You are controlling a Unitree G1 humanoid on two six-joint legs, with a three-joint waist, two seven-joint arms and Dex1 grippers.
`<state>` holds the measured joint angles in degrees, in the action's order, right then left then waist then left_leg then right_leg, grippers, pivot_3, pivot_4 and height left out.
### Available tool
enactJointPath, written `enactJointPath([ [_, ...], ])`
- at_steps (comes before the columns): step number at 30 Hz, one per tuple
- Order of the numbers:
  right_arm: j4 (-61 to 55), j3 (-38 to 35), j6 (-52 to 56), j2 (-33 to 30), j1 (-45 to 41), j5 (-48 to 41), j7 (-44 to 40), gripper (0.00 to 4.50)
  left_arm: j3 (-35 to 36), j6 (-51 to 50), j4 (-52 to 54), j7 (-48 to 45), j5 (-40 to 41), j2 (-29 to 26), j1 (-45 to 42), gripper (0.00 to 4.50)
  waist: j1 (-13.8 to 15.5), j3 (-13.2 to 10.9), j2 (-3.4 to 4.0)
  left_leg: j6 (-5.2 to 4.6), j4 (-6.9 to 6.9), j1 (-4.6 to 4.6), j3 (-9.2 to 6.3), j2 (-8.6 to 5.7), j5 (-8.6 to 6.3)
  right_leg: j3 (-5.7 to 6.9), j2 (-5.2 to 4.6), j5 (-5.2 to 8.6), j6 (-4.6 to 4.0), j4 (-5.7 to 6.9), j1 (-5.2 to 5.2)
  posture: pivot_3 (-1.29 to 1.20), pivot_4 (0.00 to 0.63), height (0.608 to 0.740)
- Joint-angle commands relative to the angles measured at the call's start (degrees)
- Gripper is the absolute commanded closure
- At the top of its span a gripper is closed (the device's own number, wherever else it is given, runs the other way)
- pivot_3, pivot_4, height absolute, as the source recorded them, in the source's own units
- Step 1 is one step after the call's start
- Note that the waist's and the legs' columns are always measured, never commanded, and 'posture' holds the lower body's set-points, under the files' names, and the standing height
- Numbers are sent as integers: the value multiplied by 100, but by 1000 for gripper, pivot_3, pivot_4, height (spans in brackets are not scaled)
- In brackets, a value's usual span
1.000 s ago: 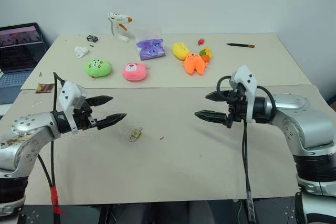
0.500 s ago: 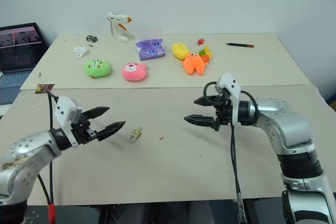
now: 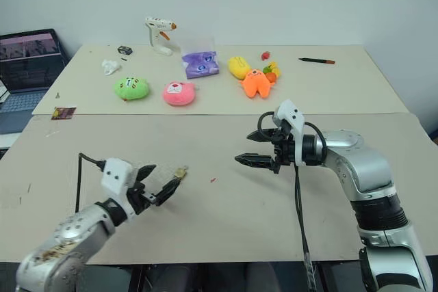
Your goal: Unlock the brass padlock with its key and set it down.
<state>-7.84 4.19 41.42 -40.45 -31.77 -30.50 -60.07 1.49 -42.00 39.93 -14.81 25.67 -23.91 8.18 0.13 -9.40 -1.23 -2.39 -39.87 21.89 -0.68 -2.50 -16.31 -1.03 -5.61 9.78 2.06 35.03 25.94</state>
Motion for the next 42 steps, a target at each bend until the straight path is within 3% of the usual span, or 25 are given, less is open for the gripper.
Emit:
enactJointPath([
  [1,-226,-210,-131,-64,38,-47,-5,28,-383,364,-259,134,-524,85,-82,0,12,0,0,0,-1,1,0,0,0,0,0,0,0,0,0,0,150,739],
  [12,-558,-474,-57,-153,303,-106,226,28,-902,1106,-1527,-289,-1196,181,-608,0,54,1,-1,-1,-2,0,1,-1,0,1,-2,0,0,-1,-3,0,150,739],
  [13,-590,-502,-38,-160,319,-117,247,0,-919,1141,-1594,-301,-1213,214,-647,531,55,1,-1,-1,-2,-1,1,-1,0,1,-2,0,0,-1,-3,0,150,739],
  [22,-800,-669,20,-283,525,-145,357,0,-1065,1335,-1875,-598,-1312,337,-817,3646,55,3,-1,-1,-2,-1,0,0,-1,2,-3,0,1,-2,-4,0,150,739],
  [25,-861,-671,44,-264,549,-148,403,0,-915,1215,-1892,-841,-1144,211,-916,3662,54,3,-1,-1,-2,-2,0,0,-1,2,-3,0,1,-1,-4,0,150,739],
  [28,-925,-615,25,-250,525,-160,381,0,-364,964,-1940,-1325,-411,160,-1221,3662,52,3,-2,-1,-3,-2,1,1,0,3,-1,0,1,0,-4,0,150,739],
  [32,-1204,-371,-225,-385,597,-188,-157,0,100,924,-2188,-2815,471,-570,-2050,3662,45,3,-2,-1,-13,6,-2,9,0,10,10,0,0,1,1,0,150,739],
  [36,-1315,-183,-103,-446,515,-336,-511,0,-341,2105,-3183,-4302,-188,-1491,-2865,3662,35,3,-2,-2,-17,6,0,5,0,11,15,0,0,-2,-3,0,150,739],
  [38,-1281,-281,552,-428,493,-851,-519,0,-701,3344,-3831,-4585,-957,-1708,-3185,3662,17,3,-1,-3,-16,-1,7,4,-2,8,11,0,0,-3,-6,0,150,739],
  [42,-1116,-326,1351,-447,616,-1407,-511,0,-1139,6966,-5294,-3358,-3140,-1799,-3778,3662,44,2,-3,-6,-15,2,5,5,-3,11,6,-2,-2,-14,-12,0,150,739],
])
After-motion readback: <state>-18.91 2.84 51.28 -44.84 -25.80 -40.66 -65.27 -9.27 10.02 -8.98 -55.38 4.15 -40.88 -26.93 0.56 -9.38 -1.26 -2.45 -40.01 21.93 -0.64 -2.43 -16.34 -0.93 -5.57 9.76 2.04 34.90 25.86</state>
